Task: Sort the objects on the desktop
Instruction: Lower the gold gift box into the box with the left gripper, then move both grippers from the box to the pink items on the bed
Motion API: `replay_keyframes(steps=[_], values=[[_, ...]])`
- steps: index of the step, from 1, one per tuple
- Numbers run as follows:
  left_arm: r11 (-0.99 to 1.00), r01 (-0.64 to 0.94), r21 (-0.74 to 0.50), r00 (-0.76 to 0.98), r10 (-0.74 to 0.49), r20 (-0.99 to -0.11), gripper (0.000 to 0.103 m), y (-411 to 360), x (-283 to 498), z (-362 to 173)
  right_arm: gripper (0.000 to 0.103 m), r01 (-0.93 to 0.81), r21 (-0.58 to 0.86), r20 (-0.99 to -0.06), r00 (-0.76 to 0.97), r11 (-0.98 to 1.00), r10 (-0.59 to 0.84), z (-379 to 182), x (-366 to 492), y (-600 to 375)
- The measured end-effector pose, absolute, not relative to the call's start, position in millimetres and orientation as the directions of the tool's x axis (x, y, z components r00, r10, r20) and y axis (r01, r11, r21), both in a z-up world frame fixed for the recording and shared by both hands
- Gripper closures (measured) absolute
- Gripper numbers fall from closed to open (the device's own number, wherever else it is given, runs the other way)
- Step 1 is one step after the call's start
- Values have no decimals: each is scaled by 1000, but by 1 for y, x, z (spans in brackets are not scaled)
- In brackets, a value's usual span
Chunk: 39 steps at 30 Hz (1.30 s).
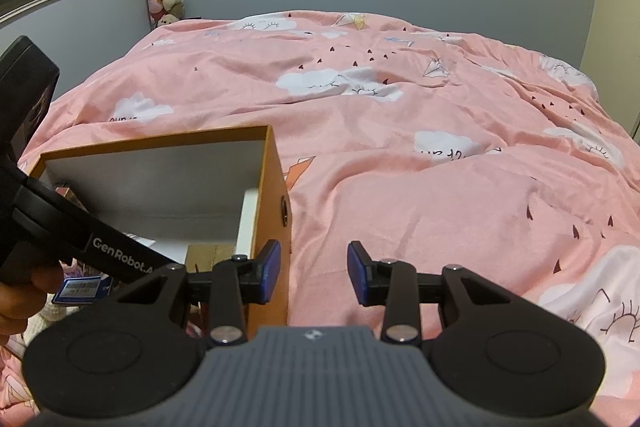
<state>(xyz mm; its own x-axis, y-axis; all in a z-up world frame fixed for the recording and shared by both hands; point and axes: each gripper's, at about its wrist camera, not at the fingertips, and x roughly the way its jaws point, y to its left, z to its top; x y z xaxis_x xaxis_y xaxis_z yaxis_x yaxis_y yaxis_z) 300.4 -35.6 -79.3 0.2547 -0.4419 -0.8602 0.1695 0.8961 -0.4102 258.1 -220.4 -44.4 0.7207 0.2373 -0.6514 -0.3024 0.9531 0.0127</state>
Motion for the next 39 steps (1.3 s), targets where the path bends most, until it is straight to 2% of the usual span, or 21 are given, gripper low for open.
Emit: replay_keyframes(steps=[7,12,14,18,21,23,28,33,39], values=[[909,191,-372,300,-415,-859,55,-34,287,-69,60,-309,5,-648,723,951,238,-38,253,-220],[927,192,-322,394,-374,-840,55,-27,263,-46,59,-304,-19,-636,739,953,223,-31,241,-217],[934,183,-306,442,-356,-823,55,-24,251,-34,51,-310,-2,-626,741,951,241,-27,235,-218],[950,187,-252,553,-314,-772,55,-18,220,-8,50,-317,8,-585,767,948,261,-14,215,-216],[960,201,-195,627,-279,-728,51,-18,194,7,41,-349,21,-550,778,937,302,-7,198,-212],[966,202,-164,659,-258,-706,46,-17,177,14,33,-382,44,-530,775,923,346,-4,184,-209],[978,169,-121,706,-206,-678,40,-9,136,14,21,-441,87,-499,757,893,422,-3,150,-204],[983,82,-163,648,-177,-741,40,12,107,-11,20,-473,68,-576,701,879,422,-14,126,-197],[969,7,-247,474,-220,-853,40,24,85,-51,20,-486,97,-706,581,868,405,-45,98,-190]])
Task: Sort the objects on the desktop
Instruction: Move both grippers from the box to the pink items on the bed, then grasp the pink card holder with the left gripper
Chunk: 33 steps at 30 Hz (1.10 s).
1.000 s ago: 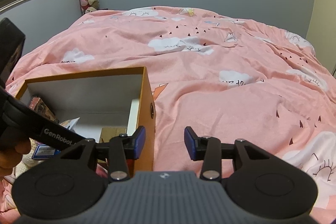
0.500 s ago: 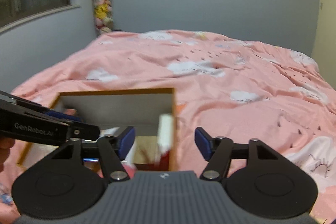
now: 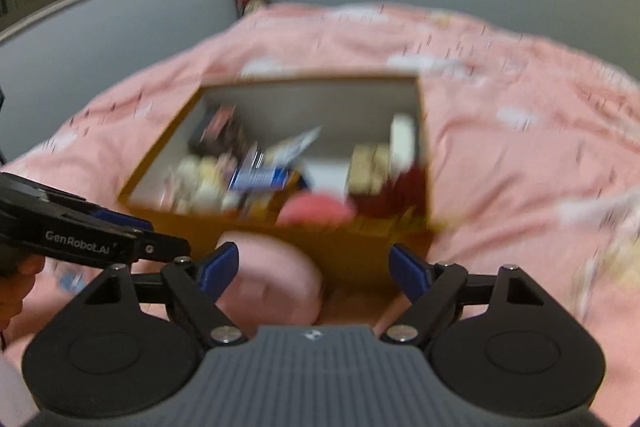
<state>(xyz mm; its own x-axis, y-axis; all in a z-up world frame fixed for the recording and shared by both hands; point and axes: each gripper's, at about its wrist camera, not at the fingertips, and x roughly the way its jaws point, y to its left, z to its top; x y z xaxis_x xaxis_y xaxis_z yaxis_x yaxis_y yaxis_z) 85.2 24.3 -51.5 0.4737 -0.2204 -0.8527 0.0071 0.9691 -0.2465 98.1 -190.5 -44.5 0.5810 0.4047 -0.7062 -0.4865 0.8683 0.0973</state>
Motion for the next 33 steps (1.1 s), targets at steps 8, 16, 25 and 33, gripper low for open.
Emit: replay_keyframes(steps=[8,16,25,33], values=[[984,66,-165,352,-178,-919,40,1,56,-74,20,-466,159,-841,397,870,367,-86,72,-187],[977,53,-207,241,-214,-947,43,-2,43,-101,19,-462,181,-872,333,868,359,-97,62,-188],[961,-29,-276,329,-252,-910,43,16,63,-101,20,-449,140,-858,391,883,334,-89,85,-189],[924,-66,-376,243,-350,-905,42,14,77,-131,43,-458,72,-884,383,886,269,-116,94,-178]])
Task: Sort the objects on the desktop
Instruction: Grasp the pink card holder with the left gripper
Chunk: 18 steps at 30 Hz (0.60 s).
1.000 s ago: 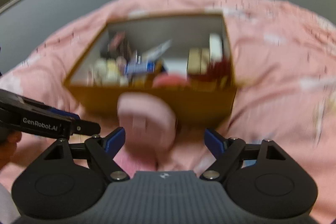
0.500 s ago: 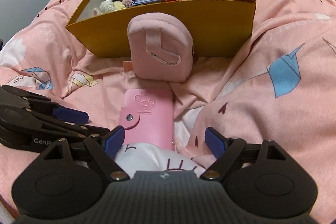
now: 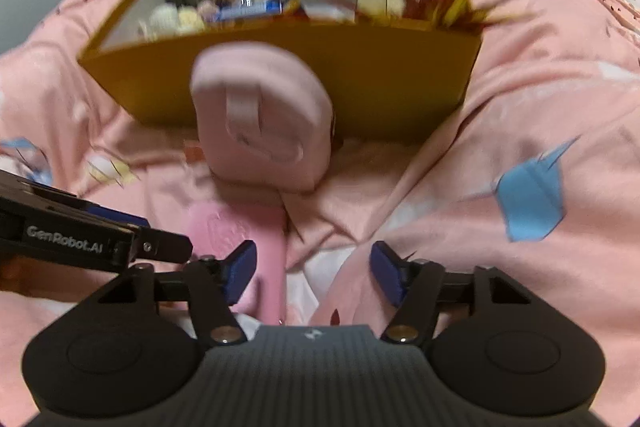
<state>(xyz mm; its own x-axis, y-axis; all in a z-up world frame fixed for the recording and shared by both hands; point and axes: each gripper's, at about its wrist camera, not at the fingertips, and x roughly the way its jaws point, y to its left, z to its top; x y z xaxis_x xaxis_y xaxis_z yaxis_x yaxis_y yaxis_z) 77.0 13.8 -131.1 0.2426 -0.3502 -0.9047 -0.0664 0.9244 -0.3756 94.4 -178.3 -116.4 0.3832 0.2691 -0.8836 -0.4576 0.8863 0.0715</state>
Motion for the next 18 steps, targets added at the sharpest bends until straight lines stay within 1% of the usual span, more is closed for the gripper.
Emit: replay_keyframes(steps=[2,5,11,15,18], values=[[923,-58,-381,243,-357,-902,39,11,76,-135,45,-455,89,-889,364,886,276,-122,95,-179],[916,-56,-397,253,-371,-893,38,11,73,-136,46,-453,107,-895,343,885,284,-127,97,-180],[885,-103,-455,270,-415,-869,37,23,70,-143,48,-451,133,-897,324,883,301,-130,94,-182],[881,-119,-458,270,-415,-869,37,25,69,-144,48,-453,132,-896,326,882,301,-131,93,-183],[886,-108,-450,261,-412,-873,33,22,71,-144,48,-449,132,-895,330,884,301,-130,93,-182]])
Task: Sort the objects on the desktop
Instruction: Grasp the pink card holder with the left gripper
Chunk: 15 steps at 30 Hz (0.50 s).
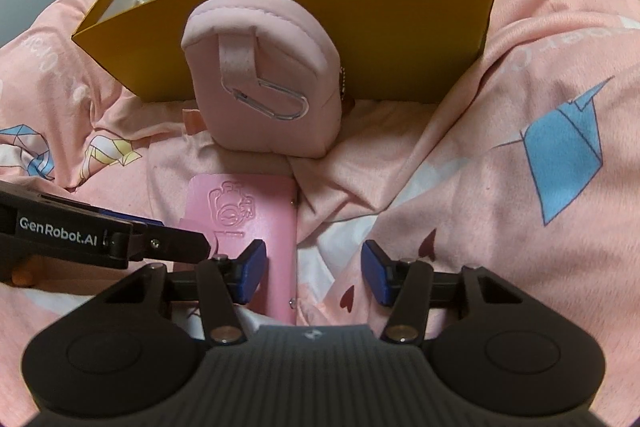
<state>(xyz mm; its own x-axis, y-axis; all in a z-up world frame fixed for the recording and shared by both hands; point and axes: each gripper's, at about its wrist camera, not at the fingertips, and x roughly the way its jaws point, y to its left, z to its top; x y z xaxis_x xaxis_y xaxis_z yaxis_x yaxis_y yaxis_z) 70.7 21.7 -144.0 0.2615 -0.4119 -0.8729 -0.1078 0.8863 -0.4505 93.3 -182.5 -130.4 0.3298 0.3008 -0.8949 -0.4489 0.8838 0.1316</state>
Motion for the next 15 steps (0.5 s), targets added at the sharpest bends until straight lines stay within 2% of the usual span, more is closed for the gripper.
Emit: replay_keyframes(steps=[4,8,15], values=[[896,-65,-440,243,-413,-878,36,11,72,-144,51,-440,122,-895,339,890,290,-130,93,-183],[882,-21,-471,247,-452,-857,49,5,71,-141,55,-421,127,-890,351,898,290,-128,93,-187],[840,-44,-541,201,-523,-828,47,4,78,-157,60,-373,133,-885,372,918,279,-128,95,-193]])
